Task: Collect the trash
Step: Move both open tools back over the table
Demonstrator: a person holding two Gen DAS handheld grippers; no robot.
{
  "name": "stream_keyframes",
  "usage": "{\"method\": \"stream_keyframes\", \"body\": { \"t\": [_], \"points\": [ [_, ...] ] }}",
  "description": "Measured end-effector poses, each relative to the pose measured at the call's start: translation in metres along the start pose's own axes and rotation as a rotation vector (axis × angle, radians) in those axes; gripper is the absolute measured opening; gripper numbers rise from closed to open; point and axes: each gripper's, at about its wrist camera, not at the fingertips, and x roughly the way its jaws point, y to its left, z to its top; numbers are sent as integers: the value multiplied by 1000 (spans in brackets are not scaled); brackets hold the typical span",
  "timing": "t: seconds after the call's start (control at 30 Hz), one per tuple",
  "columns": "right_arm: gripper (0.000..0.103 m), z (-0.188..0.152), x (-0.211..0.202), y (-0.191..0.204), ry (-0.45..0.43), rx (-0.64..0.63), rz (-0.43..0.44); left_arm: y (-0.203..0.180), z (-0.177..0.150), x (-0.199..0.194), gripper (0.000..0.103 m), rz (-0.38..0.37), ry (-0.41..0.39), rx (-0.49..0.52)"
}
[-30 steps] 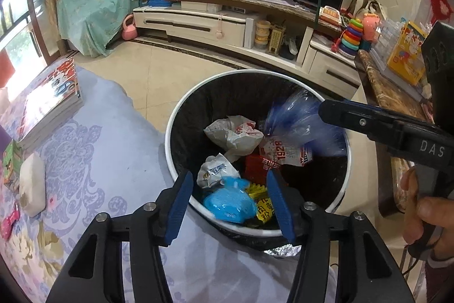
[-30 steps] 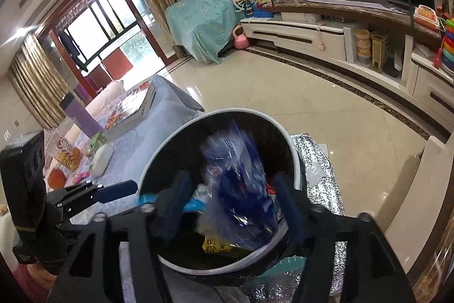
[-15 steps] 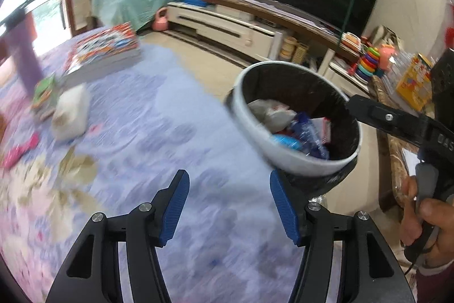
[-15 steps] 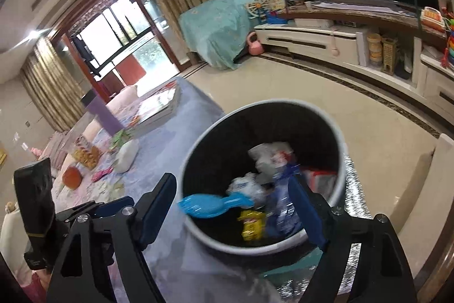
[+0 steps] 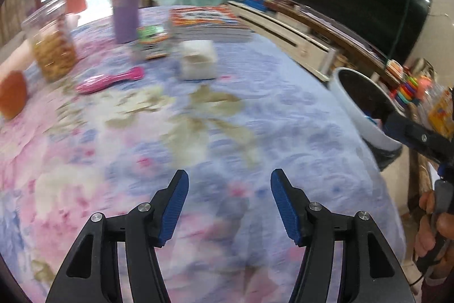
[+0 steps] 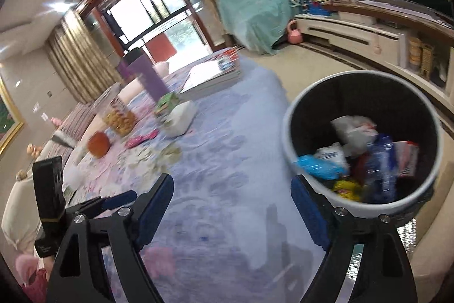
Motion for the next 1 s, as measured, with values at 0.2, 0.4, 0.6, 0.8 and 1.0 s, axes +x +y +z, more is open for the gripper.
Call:
{"method": "stream_keyframes", "body": {
  "t": [0.2,0.4,0.6,0.8,1.0],
  "points": [
    [87,-9,33,37,52,-44,29,37,-5,-10,61,49,-7,-48],
    [87,-11,59,60,79,-58,43,68,-3,-5,62,86,-4,-68],
    [87,-8,81,78,90,-63,44,93,4,4,63,115,5,-82],
    [87,-1,101,93,105,-76,42,115,18,16,66,142,8,-58],
    [87,8,123,105,117,-88,33,136,39,35,72,167,19,-22]
  ]
}}
